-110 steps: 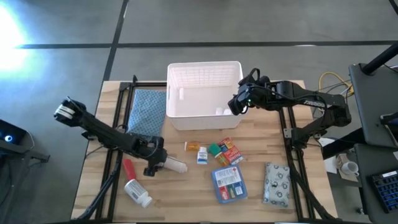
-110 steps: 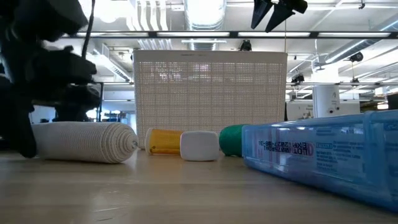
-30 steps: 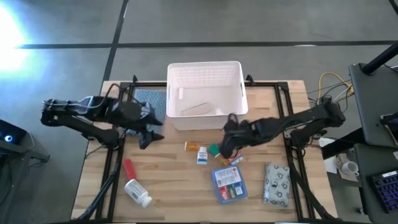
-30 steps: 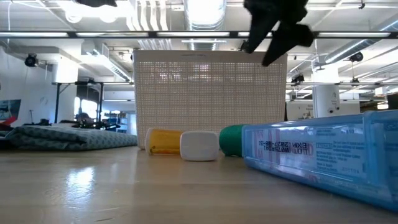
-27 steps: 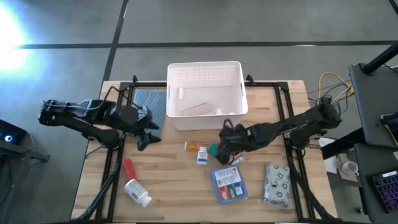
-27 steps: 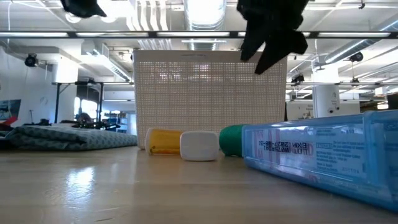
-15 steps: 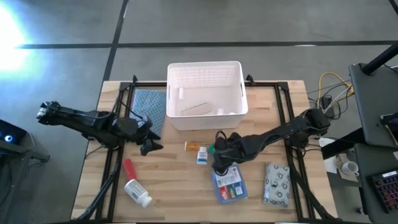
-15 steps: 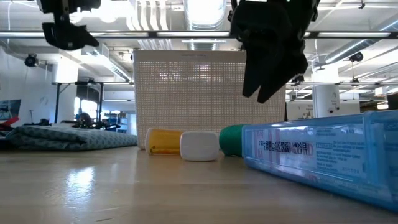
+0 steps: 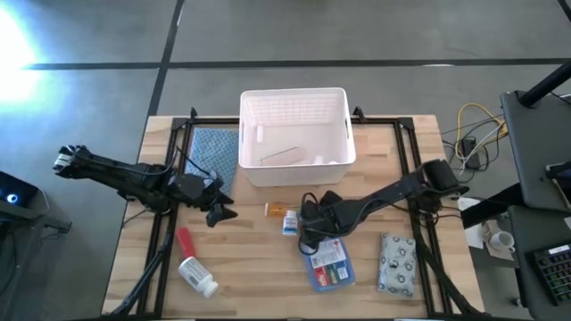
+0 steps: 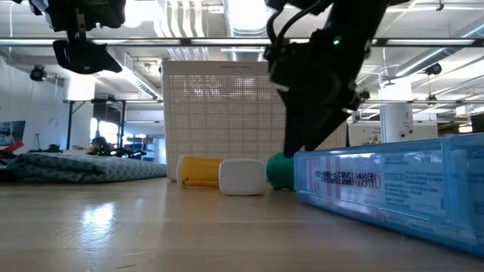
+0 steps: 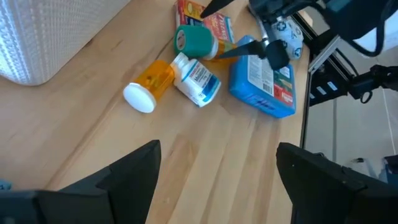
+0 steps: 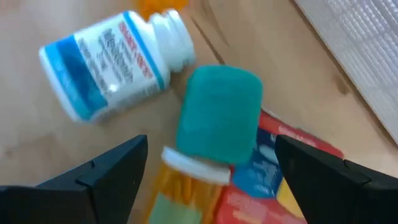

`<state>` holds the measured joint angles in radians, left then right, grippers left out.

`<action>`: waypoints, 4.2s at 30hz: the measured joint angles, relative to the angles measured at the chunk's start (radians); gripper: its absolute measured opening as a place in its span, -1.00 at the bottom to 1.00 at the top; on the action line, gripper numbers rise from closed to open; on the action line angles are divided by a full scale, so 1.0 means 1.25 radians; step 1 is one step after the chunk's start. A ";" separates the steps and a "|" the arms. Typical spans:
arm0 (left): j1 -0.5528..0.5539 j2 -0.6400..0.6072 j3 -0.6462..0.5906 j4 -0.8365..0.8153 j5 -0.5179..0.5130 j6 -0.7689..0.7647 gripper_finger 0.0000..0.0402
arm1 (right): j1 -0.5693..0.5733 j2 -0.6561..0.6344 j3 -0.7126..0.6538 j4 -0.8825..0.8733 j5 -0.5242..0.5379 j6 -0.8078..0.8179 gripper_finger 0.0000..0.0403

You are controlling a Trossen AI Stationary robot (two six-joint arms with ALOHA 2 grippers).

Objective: Pick & place medical supplies in basket/bin
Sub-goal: Put the green bandage into the white bin, then put the red bandage into the white bin

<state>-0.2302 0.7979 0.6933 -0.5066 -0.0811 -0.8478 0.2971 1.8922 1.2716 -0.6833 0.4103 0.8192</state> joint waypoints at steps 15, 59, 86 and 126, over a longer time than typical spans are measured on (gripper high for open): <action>0.001 0.000 0.003 -0.001 -0.004 0.000 0.48 | -0.067 0.094 0.030 0.036 -0.094 0.029 0.59; 0.001 0.000 0.004 -0.010 -0.021 0.000 0.48 | -0.346 -0.250 0.280 0.178 0.191 -0.275 0.39; -0.086 0.053 0.009 -0.468 0.287 0.001 0.48 | -0.261 -0.246 0.276 -0.037 0.167 -0.354 0.70; -0.324 0.519 0.010 -0.429 0.129 0.393 -0.30 | -0.262 -0.246 0.263 -0.076 0.168 -0.385 0.63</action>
<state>-0.6349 1.4462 0.7052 -1.0430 0.0799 -0.3562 -0.0307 1.5852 1.6005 -0.7784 0.6209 0.3382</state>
